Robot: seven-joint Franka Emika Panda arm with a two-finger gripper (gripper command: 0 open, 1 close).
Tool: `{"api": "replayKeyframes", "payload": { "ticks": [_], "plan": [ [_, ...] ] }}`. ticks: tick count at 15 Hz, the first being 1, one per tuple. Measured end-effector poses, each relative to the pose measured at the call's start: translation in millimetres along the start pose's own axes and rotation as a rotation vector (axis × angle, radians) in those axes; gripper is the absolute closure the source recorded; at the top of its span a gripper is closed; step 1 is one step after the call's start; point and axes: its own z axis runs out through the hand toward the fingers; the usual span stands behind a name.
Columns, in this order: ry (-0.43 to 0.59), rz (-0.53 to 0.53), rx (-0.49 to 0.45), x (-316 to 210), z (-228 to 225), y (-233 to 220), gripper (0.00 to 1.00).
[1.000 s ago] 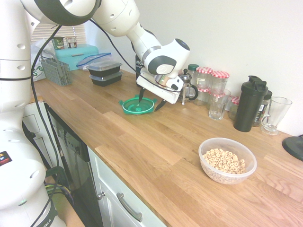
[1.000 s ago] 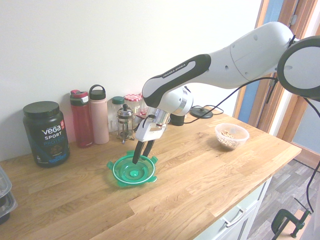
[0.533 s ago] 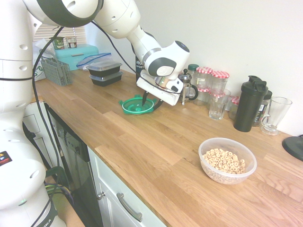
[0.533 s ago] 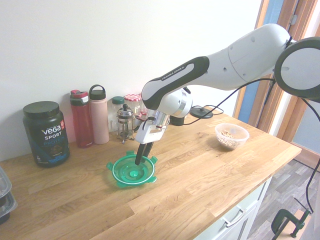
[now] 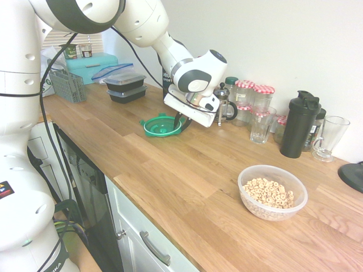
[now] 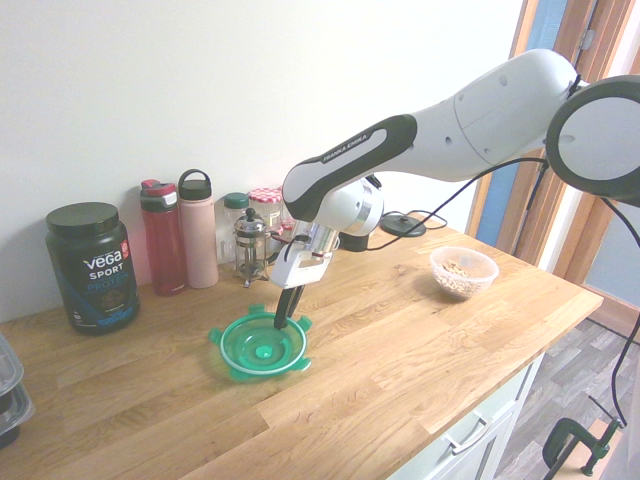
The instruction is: Cover the lid of food container
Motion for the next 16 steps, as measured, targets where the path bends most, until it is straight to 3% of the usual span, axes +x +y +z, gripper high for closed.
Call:
{"api": "replayKeyframes", "payload": {
  "ticks": [5,7,11,13,16],
  "plan": [
    [0.001,0.012,-0.002,3.1,0.7,6.2,1.0],
    [0.031,0.048,-0.044,2.4,-7.5,2.9,1.0],
    [0.17,0.163,-0.121,-27.5,-84.4,-38.7,1.0],
    [0.292,0.21,-0.179,-51.9,-140.4,-53.4,1.0],
    [0.466,0.247,-0.312,-78.9,-188.0,-55.2,1.0]
  ]
}}
